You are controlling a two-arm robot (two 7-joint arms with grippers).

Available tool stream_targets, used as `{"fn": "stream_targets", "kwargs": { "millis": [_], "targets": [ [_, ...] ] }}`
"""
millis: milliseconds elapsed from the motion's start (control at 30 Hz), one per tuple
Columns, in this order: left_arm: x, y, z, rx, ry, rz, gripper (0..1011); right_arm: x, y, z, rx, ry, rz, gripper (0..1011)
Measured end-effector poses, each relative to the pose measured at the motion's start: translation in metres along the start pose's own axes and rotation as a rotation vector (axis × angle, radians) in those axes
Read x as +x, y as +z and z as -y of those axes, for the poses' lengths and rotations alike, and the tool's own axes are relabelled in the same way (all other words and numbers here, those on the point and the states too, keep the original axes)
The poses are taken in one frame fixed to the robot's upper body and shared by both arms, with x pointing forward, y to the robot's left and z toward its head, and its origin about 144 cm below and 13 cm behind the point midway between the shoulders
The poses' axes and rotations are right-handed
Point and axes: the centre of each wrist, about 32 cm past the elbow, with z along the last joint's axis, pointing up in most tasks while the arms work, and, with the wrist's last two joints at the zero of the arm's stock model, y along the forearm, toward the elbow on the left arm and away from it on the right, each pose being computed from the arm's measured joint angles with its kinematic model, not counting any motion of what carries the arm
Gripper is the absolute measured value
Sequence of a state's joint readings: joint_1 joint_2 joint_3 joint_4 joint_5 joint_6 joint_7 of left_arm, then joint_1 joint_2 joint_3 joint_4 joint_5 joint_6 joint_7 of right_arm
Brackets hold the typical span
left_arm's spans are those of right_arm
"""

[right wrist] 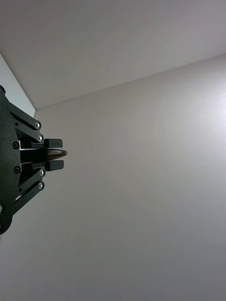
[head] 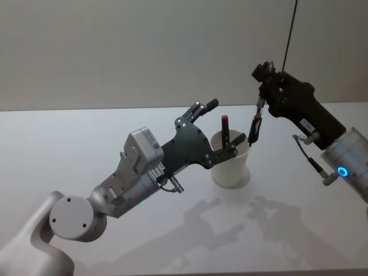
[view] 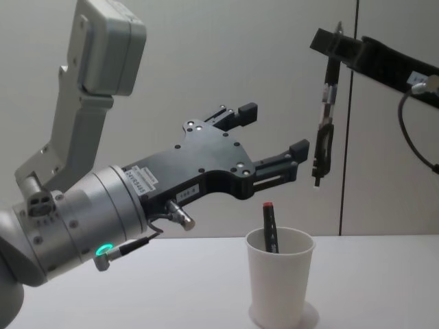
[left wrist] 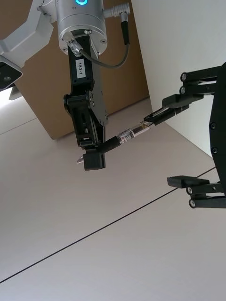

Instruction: Place the pen into the pen holder.

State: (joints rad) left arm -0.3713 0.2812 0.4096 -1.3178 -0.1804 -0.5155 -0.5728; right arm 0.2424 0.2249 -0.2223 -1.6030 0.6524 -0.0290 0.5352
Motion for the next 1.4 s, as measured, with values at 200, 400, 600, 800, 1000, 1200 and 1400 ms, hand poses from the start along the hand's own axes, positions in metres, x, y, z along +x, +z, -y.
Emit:
{"fn": "stream_targets", "kwargs": {
  "millis": [200,400,600,800,1000,1200,1400],
  "targets": [
    [0.0,0.0,0.0,0.0,0.0,0.0,1000,0.0,0.0,0.0,0.004,-0.012,0.016,151],
    [0.0,0.0,0.0,0.0,0.0,0.0,1000,0.001,-0.002,-0.001,0.006,-0.038,0.051,151],
    [0.0,0.0,0.0,0.0,0.0,0.0,1000,0.005,-0.005,-0.003,0.004,-0.076,0.107,151],
    [0.0,0.0,0.0,0.0,0.0,0.0,1000,0.012,-0.011,-0.007,-0.001,-0.115,0.162,151],
    [0.0,0.0,0.0,0.0,0.0,0.0,1000,0.019,-0.019,-0.012,-0.007,-0.147,0.2,151],
    [0.0,0.0,0.0,0.0,0.0,0.0,999,0.024,-0.028,-0.018,-0.017,-0.167,0.217,151],
    [0.0,0.0,0.0,0.0,0.0,0.0,1000,0.029,-0.037,-0.025,-0.027,-0.177,0.227,151]
  ]
}}
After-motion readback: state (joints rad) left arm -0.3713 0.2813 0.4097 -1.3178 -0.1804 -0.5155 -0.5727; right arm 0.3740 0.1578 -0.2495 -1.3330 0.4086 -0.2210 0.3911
